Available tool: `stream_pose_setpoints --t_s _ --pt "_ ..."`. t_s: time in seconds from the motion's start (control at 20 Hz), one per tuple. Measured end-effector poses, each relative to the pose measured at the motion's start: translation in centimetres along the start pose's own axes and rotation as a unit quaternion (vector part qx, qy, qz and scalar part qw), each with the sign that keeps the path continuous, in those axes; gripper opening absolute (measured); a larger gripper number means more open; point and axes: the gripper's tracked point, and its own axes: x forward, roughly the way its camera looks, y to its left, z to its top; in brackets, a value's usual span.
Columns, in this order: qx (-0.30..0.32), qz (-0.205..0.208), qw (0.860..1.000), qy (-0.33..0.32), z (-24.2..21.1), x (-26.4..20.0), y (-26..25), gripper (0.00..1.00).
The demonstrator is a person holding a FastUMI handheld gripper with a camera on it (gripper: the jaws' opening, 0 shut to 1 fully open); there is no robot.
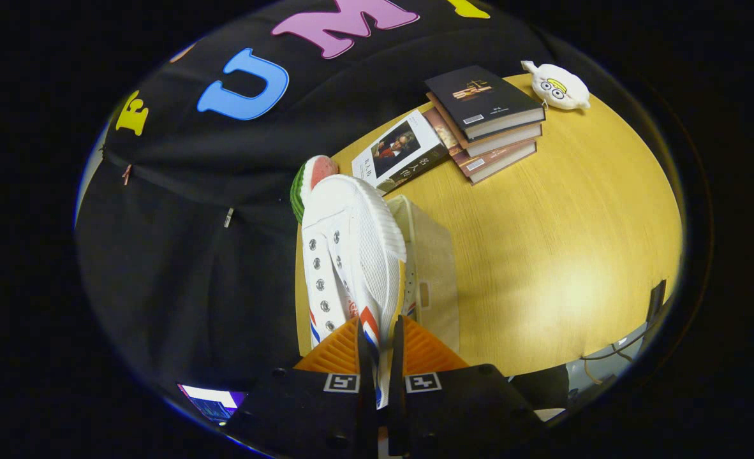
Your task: Open the storage box then place both shoes into the box .Put the left shoe in first, then the right shoe, with the right side of both shoes facing outward in a uniform manner.
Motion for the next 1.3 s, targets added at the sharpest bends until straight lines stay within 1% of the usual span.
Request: stream_pose_setpoints --t_s 0.35,0.4,0.45,0.5,0.6,0.8,0.9,1.0,1.15,1.3 --pt "0.002 -0.044 0.999 0.005 -1.1 3.2 0.4 0.12" --pt "-0.004 -0.04 0.999 0.007 -1.3 3.4 0.7 0.17" --pt "-0.006 -0.024 1.0 0.005 -1.6 2.8 1.6 0.23" --pt "-0.003 -0.007 1.0 -0.003 -1.0 2.6 2.6 0.49" --pt "-0.017 -0.007 0.999 -0.03 0.2 2.3 2.7 1.0" --pt "-0.073 -0.037 0.991 -0.102 3.4 -1.4 2.3 0.99" --pt "-0.09 -0.042 0.984 -0.145 5.3 -3.9 2.6 0.99" --pt "-0.102 -0.037 0.976 -0.19 7.2 -6.4 3.2 0.99" --pt "-0.128 -0.029 0.957 -0.257 9.8 -10.4 3.6 0.99" --pt "-0.179 -0.026 0.93 -0.321 12.2 -14.0 3.6 0.99"
